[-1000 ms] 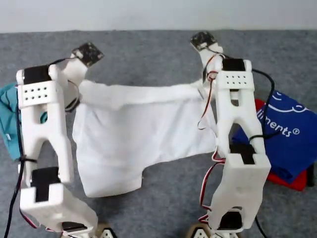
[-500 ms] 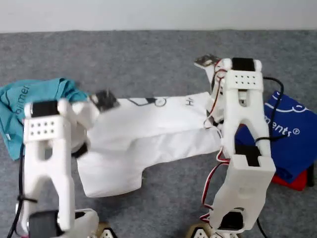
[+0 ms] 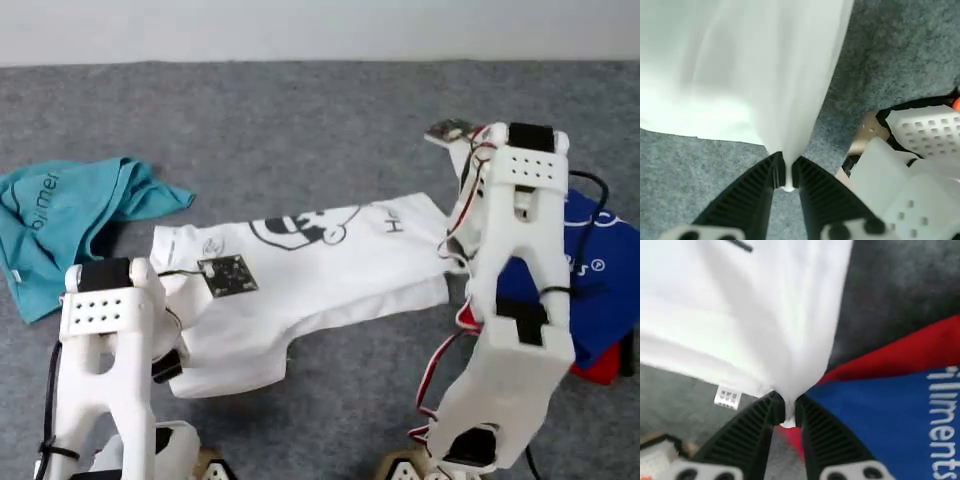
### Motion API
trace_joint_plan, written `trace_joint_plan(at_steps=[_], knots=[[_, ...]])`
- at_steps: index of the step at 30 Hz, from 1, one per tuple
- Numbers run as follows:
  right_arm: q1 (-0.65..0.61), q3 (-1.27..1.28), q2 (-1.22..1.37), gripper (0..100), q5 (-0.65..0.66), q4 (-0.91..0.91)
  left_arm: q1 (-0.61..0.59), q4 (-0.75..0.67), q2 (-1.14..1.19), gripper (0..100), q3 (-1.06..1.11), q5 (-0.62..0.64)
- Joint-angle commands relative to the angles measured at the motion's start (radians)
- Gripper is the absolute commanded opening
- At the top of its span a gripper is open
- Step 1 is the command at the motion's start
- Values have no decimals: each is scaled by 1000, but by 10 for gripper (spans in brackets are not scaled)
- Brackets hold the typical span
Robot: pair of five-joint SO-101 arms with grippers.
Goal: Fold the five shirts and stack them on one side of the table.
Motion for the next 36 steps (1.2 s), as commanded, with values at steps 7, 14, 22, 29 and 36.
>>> trace_joint_plan(at_steps=[7, 14, 22, 29, 36], knots=[[-35, 84, -127, 9, 17, 31, -3, 28, -32, 36, 2, -6], [-28, 84, -134, 99, 18, 39, -3, 29, -35, 98, -16, 66], [-36, 84, -193, 223, 17, 38, -8, 29, -35, 151, -160, 187], [-65, 83, -203, 179, -25, -107, -106, -80, -26, 131, -360, 308], [-183, 83, -94, 32, -184, -458, -110, -422, 60, 15, -315, 614]])
